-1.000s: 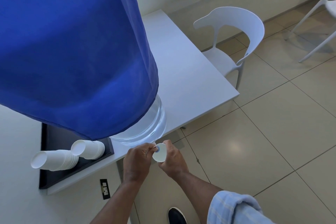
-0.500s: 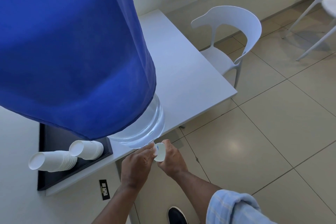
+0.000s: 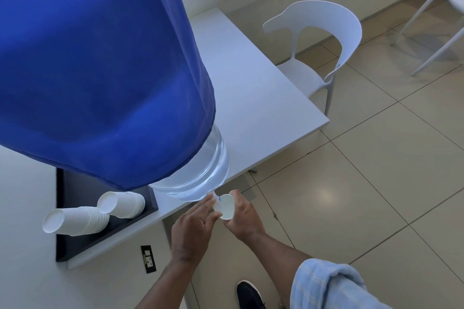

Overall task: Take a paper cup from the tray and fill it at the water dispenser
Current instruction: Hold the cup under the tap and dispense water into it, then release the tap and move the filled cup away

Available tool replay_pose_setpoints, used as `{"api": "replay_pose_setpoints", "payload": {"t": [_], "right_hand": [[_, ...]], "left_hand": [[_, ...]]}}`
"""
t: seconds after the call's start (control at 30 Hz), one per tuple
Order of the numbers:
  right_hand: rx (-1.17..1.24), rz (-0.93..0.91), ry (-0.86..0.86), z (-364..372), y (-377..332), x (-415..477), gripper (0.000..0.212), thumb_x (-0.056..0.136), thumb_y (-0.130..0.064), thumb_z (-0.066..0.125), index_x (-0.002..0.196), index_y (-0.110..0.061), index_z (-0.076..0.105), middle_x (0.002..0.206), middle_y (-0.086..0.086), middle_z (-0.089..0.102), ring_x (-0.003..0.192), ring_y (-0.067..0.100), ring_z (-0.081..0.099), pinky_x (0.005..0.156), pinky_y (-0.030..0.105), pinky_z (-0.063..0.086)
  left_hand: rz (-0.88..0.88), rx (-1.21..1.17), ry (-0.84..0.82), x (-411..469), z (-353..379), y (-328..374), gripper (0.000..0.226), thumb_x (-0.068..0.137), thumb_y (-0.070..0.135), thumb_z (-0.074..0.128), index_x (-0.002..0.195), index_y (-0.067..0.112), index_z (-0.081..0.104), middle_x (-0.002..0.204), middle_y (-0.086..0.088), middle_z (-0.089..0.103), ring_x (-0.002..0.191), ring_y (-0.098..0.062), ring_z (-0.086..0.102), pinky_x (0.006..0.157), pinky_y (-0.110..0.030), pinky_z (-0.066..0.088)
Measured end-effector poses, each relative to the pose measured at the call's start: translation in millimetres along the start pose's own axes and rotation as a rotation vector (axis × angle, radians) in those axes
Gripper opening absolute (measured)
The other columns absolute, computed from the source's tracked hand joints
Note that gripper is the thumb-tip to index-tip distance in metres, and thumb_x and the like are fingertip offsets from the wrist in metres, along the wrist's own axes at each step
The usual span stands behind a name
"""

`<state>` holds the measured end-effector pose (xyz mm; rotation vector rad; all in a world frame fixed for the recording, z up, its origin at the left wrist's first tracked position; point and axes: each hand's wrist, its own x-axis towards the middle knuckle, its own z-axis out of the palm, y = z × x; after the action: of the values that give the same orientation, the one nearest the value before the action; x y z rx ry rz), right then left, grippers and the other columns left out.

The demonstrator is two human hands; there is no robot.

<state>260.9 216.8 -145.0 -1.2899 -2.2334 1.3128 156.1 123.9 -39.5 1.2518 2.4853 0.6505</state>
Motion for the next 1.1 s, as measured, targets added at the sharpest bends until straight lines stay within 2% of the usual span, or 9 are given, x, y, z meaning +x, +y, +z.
{"api": "replay_pose_setpoints", "payload": {"t": [0.1, 0.27, 0.47, 0.57, 0.7, 0.8, 0.93, 1.03, 1.1], "right_hand": [[-0.005, 0.032, 0.007, -3.8, 4.4, -1.1, 0.052, 0.079, -0.034, 0.084, 0.117, -0.027, 0.05, 0.104, -0.003, 0.065, 0.088, 0.02, 0.064, 0.062, 0.029, 0.05], [-0.002, 0.093, 0.04, -19.7, 12.0, -3.9, 0.058, 0.078, -0.029, 0.086, 0.123, -0.023, 0.05, 0.108, 0.001, 0.067, 0.094, 0.024, 0.065, 0.068, 0.025, 0.042], [0.006, 0.126, 0.101, -57.4, 10.7, -2.3, 0.062, 0.079, -0.026, 0.084, 0.131, -0.02, 0.051, 0.11, 0.005, 0.069, 0.098, 0.03, 0.065, 0.071, 0.032, 0.049], [0.014, 0.128, 0.141, -78.4, 6.1, 1.3, 0.063, 0.077, -0.029, 0.085, 0.129, -0.021, 0.05, 0.105, 0.005, 0.07, 0.092, 0.031, 0.066, 0.074, 0.038, 0.056], [0.047, 0.107, 0.199, -108.7, -3.2, 10.4, 0.063, 0.076, -0.029, 0.087, 0.127, -0.022, 0.051, 0.097, -0.004, 0.066, 0.083, 0.021, 0.06, 0.072, 0.032, 0.055], [0.059, 0.069, 0.242, -128.8, -11.8, 21.7, 0.063, 0.076, -0.026, 0.088, 0.127, -0.02, 0.052, 0.098, -0.004, 0.065, 0.084, 0.018, 0.06, 0.072, 0.027, 0.052], [0.066, 0.062, 0.26, -148.1, -21.3, 42.1, 0.062, 0.076, -0.024, 0.087, 0.126, -0.022, 0.049, 0.102, 0.001, 0.069, 0.088, 0.023, 0.067, 0.074, 0.034, 0.058], [0.07, 0.049, 0.272, -155.2, -24.5, 59.4, 0.063, 0.076, -0.024, 0.088, 0.124, -0.02, 0.048, 0.105, 0.004, 0.069, 0.09, 0.024, 0.066, 0.076, 0.037, 0.059], [0.074, 0.058, 0.278, -158.5, -25.9, 71.1, 0.063, 0.075, -0.021, 0.088, 0.125, -0.017, 0.049, 0.105, 0.005, 0.069, 0.092, 0.026, 0.066, 0.077, 0.037, 0.058]], "left_hand": [[-0.026, 0.014, -0.008, 1.1, 2.5, -0.8, 0.046, 0.089, 0.036, 0.083, 0.133, 0.033, 0.072, 0.141, 0.024, 0.065, 0.093, -0.019, 0.078, 0.079, -0.026, 0.056], [-0.056, 0.013, -0.018, 0.1, 6.1, 1.4, 0.049, 0.087, 0.043, 0.082, 0.135, 0.032, 0.071, 0.128, 0.014, 0.078, 0.058, 0.003, 0.06, 0.065, -0.027, 0.053], [-0.105, -0.025, -0.021, 0.0, 2.9, 12.6, 0.046, 0.087, 0.037, 0.084, 0.131, 0.028, 0.074, 0.132, 0.012, 0.076, 0.077, -0.017, 0.076, 0.073, -0.034, 0.06], [-0.132, -0.033, -0.024, -1.6, 1.5, 14.3, 0.046, 0.087, 0.037, 0.084, 0.131, 0.029, 0.074, 0.129, 0.009, 0.078, 0.071, -0.009, 0.073, 0.073, -0.032, 0.058], [-0.148, -0.045, -0.018, -3.1, 0.0, 15.1, 0.046, 0.087, 0.037, 0.084, 0.131, 0.03, 0.074, 0.138, 0.012, 0.072, 0.109, -0.016, 0.076, 0.087, -0.034, 0.06], [-0.148, -0.04, -0.014, -3.5, 0.1, 16.9, 0.047, 0.088, 0.037, 0.084, 0.132, 0.029, 0.074, 0.138, 0.012, 0.072, 0.124, -0.014, 0.071, 0.095, -0.036, 0.059], [-0.166, -0.042, -0.017, -2.5, 1.8, 17.2, 0.047, 0.087, 0.037, 0.084, 0.132, 0.03, 0.073, 0.139, 0.013, 0.071, 0.122, -0.014, 0.072, 0.097, -0.036, 0.059], [-0.183, -0.043, -0.019, -2.2, 3.4, 15.7, 0.046, 0.087, 0.039, 0.084, 0.132, 0.032, 0.073, 0.139, 0.015, 0.07, 0.109, -0.014, 0.077, 0.093, -0.037, 0.061], [-0.183, -0.035, -0.011, -2.4, 3.8, 15.8, 0.046, 0.088, 0.04, 0.084, 0.131, 0.033, 0.073, 0.139, 0.017, 0.07, 0.116, -0.012, 0.075, 0.093, -0.037, 0.061]]}}
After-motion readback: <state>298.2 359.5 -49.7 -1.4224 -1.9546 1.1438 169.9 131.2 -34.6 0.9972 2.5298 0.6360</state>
